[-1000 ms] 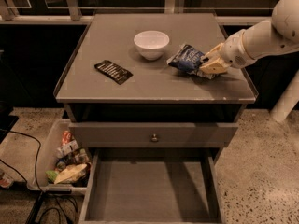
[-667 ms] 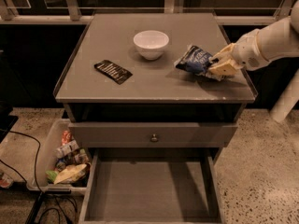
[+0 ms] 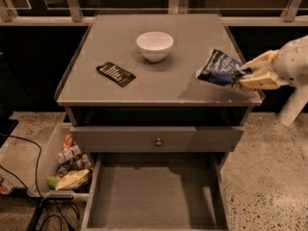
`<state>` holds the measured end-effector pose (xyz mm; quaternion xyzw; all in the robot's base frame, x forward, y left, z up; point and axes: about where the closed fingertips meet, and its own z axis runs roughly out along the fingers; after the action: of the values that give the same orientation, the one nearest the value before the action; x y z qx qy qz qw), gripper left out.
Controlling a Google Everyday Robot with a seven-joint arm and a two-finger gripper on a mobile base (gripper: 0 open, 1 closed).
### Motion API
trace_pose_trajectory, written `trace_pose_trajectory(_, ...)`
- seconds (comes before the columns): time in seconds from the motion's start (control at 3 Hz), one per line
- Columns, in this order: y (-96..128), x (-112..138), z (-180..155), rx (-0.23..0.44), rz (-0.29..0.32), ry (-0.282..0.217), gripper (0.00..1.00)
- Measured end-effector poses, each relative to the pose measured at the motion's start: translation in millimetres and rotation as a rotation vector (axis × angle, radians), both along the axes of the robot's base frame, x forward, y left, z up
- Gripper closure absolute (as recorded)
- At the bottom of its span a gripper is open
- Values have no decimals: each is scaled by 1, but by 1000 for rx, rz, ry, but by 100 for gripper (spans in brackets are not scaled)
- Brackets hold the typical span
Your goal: Place blue chip bag into middle drawer
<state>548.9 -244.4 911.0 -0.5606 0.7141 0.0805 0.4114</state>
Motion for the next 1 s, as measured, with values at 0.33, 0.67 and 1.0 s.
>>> trace_pose_trajectory(0.33, -15, -59, 6, 4, 3, 5, 100)
trace_pose_trajectory(0.67, -14, -58, 6, 4, 4, 5, 100)
trace_pose_trajectory(1.0, -2, -59, -8, -4, 21, 25, 100)
